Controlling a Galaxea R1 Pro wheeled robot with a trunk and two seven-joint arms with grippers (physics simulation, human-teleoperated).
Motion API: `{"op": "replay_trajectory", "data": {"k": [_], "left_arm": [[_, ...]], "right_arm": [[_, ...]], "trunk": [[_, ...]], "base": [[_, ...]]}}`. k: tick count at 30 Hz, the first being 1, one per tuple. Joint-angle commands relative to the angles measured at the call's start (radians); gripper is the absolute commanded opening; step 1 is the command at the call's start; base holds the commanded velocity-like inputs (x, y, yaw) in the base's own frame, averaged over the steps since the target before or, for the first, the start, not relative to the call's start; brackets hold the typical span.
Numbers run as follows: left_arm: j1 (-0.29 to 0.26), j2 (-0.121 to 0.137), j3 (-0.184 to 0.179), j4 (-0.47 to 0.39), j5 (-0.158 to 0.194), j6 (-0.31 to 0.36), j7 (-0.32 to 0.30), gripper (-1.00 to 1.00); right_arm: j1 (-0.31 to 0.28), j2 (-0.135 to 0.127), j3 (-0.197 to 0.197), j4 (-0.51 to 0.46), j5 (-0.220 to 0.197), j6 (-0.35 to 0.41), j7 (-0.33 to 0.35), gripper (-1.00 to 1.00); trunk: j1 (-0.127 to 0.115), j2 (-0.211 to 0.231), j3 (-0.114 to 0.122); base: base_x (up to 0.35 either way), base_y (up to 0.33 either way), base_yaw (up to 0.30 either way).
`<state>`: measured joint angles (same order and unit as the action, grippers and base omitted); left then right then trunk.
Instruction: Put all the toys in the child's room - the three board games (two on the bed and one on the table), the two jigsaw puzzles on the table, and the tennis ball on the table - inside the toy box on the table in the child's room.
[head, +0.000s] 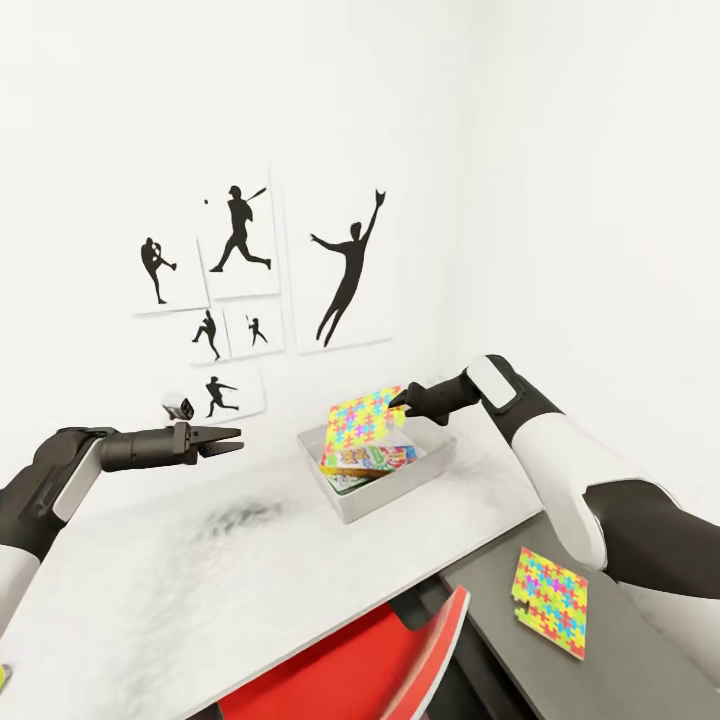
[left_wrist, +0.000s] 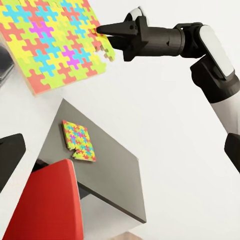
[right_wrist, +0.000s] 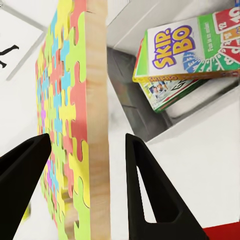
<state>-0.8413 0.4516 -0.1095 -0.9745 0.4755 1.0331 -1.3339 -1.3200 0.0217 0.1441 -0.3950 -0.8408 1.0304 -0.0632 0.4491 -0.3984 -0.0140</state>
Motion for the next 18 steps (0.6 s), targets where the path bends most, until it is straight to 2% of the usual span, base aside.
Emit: {"op": "replay_trajectory", "data": {"k": [1,10,18], "left_arm": [[-0.001,0.001,-0.003,0.0,0.003,0.009,-0.002,1.0],[-0.001,0.001,-0.003,0.0,0.003,0.009,-0.002,1.0],[-0.001,0.001,-0.003,0.0,0.003,0.009,-0.002,1.0]], "right_arm": [[-0.001,0.0,0.006,-0.001,-0.009,0.001,-0.007,-1.0],[-0.001,0.0,0.006,-0.001,-0.009,0.0,-0.006,-1.0],[0.001,-0.001,0.006,-0.001,-0.009,-0.008,-0.006,-1.0]], "trunk": [[0.001,-0.002,-0.001],[0.001,-0.002,-0.001],[0.001,-0.002,-0.001]], "base": [[0.156,0.046,0.0],[0.185,0.01,0.0],[0.117,0.0,0.0]]}}
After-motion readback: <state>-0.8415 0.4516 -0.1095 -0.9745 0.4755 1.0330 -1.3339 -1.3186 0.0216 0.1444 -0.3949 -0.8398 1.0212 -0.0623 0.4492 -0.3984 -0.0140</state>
